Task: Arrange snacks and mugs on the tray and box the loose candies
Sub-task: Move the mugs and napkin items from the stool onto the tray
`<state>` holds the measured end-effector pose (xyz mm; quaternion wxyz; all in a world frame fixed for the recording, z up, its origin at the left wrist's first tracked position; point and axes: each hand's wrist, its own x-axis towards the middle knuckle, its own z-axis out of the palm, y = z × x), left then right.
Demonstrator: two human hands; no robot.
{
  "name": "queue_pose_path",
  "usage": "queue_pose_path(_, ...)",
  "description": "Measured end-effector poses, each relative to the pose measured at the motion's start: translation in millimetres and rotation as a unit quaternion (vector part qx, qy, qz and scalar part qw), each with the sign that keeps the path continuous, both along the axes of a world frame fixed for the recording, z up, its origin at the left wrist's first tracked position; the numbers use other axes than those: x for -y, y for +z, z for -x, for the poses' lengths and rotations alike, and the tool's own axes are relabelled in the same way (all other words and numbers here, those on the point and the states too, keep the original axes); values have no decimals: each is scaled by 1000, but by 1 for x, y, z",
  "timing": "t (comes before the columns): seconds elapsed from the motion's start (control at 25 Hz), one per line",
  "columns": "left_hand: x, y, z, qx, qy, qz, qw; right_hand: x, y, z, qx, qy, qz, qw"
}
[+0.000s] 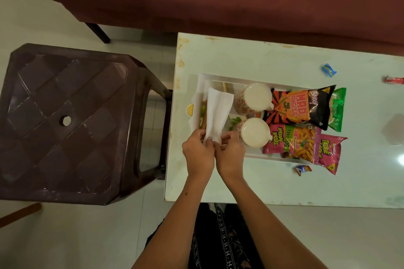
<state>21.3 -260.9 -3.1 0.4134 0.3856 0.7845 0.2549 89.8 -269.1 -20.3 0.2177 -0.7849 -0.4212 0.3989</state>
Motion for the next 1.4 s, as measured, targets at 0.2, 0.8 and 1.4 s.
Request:
queue_pose_path(0.2, -4, -4, -1, -16, -12, 20, 1000, -1, -5, 1, -1, -7, -9, 1000)
queue_pose_path(0.8, -3, -19, -3, -35, -15, 68, 997, 3, -19, 1, 4, 20, 17, 1000)
queue_pose_path(1.4, 16, -13, 19, -65, 15, -11, 998, 117, -3, -134, 18, 2, 76, 997)
